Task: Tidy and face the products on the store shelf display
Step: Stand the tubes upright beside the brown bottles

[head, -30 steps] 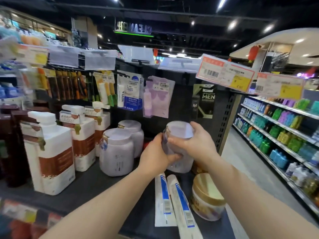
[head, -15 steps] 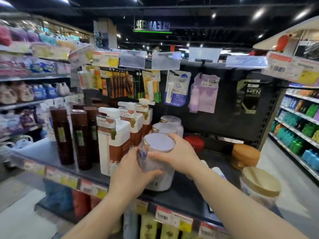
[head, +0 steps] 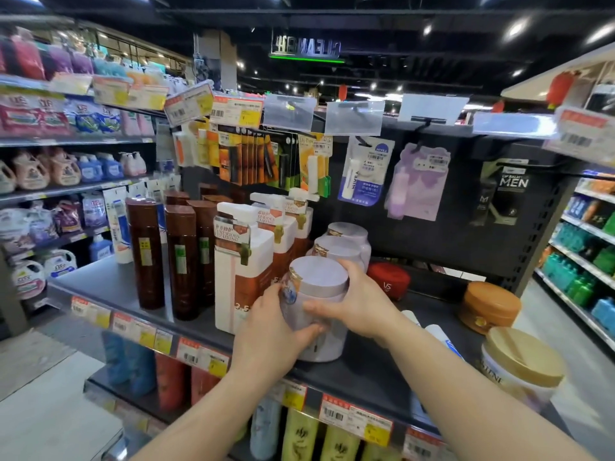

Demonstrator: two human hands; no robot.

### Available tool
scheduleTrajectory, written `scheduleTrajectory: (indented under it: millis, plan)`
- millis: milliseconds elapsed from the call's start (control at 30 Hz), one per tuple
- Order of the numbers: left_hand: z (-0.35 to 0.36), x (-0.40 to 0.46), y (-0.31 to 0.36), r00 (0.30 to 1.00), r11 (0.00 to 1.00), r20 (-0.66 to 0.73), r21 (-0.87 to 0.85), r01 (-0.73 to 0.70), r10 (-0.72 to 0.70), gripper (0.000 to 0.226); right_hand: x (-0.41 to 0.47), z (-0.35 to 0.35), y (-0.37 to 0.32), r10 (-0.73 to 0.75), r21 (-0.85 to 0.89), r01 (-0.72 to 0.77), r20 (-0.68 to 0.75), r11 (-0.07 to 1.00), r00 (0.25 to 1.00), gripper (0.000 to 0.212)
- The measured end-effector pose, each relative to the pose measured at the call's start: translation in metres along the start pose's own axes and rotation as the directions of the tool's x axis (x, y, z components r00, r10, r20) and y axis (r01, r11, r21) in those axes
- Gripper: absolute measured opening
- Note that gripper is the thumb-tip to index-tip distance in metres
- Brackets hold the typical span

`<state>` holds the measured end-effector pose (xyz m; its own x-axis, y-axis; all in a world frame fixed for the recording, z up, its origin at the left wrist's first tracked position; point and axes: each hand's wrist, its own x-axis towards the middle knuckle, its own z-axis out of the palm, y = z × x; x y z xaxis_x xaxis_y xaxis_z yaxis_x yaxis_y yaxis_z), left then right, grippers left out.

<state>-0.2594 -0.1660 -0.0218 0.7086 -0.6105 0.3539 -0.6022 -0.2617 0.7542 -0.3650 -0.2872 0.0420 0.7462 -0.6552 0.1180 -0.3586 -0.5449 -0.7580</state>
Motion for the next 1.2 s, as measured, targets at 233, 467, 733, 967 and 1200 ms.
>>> scheduleTrajectory:
  millis: [233,467,733,967,1200]
  plan:
    - [-0.001,0.000,0.001,1.000,1.000,0.011,0.002,0.006,-0.006,0.096,0.000,0.003,0.001,-0.001,0.027,0.002,-0.009,1.000,1.000,0.103]
    - [-0.009,-0.015,0.029,0.972,0.966,-0.131,0.197,-0.167,0.195,0.094,-0.018,-0.018,0.021,0.025,0.064,-0.026,0.009,0.998,1.000,0.114]
    - [0.056,-0.025,0.089,0.892,0.892,0.130,0.087,-0.444,0.432,0.056,-0.045,-0.105,0.066,0.072,-0.059,-0.089,-0.246,0.994,0.967,0.055]
    - [0.107,-0.008,0.100,0.782,0.859,0.490,0.120,-0.498,0.385,0.051,-0.067,-0.132,0.100,0.069,-0.269,-0.108,-0.150,0.957,0.986,0.052]
    - [0.130,0.014,0.099,0.562,0.705,0.787,0.247,-0.664,0.254,0.067,-0.063,-0.144,0.123,0.033,-0.379,-0.073,-0.113,0.922,0.993,0.038]
